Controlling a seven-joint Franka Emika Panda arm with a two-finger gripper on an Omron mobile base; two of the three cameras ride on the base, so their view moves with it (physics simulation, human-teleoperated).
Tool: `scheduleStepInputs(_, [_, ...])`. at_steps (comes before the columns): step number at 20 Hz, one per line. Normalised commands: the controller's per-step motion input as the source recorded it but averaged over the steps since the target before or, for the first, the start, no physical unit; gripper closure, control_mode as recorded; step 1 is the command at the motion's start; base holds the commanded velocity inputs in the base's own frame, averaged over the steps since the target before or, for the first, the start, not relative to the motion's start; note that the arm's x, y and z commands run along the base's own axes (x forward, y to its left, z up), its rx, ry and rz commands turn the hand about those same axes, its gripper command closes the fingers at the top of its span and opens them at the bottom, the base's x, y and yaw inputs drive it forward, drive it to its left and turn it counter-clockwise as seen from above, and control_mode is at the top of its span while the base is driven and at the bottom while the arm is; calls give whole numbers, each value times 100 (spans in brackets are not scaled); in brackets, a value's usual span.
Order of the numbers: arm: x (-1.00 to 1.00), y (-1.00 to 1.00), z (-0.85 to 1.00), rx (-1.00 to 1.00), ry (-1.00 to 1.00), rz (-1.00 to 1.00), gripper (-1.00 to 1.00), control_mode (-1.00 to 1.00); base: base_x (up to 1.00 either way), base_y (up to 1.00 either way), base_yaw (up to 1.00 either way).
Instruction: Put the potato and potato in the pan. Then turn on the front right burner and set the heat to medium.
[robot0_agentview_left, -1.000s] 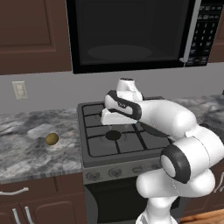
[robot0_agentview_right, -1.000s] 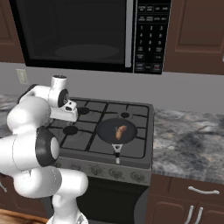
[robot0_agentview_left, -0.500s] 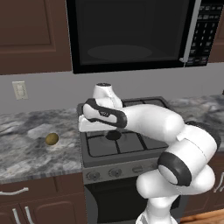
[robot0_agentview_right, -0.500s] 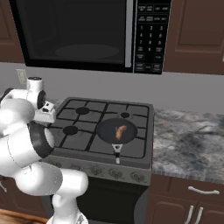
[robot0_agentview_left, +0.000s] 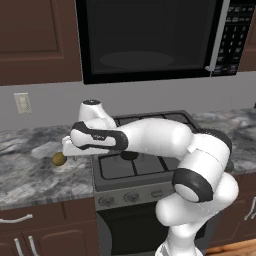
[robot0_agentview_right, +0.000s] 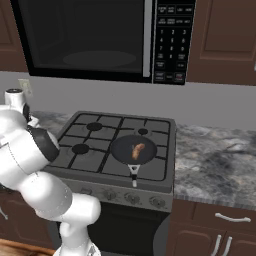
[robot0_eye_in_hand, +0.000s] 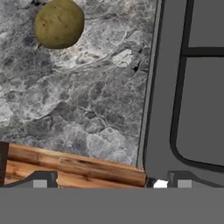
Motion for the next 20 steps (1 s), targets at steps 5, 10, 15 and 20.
scheduleStepInputs(5, [9, 62, 0, 0, 0, -1, -100, -100, 0, 0, 0])
scheduleStepInputs(10, [35, 6, 0, 0, 0, -15, -100, -100, 0, 0, 0])
scheduleStepInputs(15, [27, 5, -1, 0, -2, -28, -100, -100, 0, 0, 0])
scheduleStepInputs(20, [26, 24, -2, 0, -6, -27, -100, -100, 0, 0, 0])
